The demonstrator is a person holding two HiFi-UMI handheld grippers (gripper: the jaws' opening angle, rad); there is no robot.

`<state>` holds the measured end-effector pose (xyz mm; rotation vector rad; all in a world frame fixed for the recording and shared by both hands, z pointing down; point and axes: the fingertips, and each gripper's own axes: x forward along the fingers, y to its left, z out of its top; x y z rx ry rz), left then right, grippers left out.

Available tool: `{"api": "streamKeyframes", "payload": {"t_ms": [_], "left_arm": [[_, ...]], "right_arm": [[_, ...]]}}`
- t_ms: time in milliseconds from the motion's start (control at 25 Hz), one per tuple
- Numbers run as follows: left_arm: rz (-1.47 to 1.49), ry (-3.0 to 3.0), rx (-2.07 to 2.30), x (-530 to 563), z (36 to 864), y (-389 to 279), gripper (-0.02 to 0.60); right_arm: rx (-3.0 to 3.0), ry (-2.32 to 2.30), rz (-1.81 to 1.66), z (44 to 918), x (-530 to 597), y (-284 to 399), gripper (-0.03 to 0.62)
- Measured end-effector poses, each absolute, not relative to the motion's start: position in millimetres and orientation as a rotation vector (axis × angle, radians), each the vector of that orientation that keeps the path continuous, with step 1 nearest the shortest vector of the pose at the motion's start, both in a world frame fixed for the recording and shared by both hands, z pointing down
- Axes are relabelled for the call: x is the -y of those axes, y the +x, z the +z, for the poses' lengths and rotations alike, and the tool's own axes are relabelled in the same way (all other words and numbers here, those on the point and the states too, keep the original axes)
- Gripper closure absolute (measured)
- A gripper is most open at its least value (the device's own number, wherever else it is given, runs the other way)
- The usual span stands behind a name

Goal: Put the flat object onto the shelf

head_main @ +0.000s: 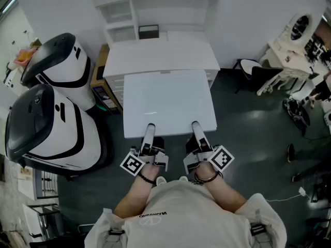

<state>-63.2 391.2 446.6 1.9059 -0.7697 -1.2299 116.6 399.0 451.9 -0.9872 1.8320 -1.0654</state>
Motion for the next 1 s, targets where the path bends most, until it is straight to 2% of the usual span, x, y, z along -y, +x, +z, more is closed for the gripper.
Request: {"api": "streamKeyframes", "payload": {"t_ms": [520, 760, 1000], "left_arm": [[-1.225, 1.893, 0.770, -388.4, 449.6, -88.2, 0.241], [-1.208, 1.905, 0.767, -390.0, 448.0, -76.2, 0.242], [-1.219, 1.898, 0.764, -366.4, 454.1, -118.9, 0.242]], "right_arm": [[-1.842, -1.000, -1.074, 452.7, -396.1, 91.4, 0.260], [-1.850, -1.004, -1.064, 450.4, -396.7, 103.2, 0.261], [-1.855, -1.014, -1.068, 455.9, -373.8, 60.9, 0.261]]}}
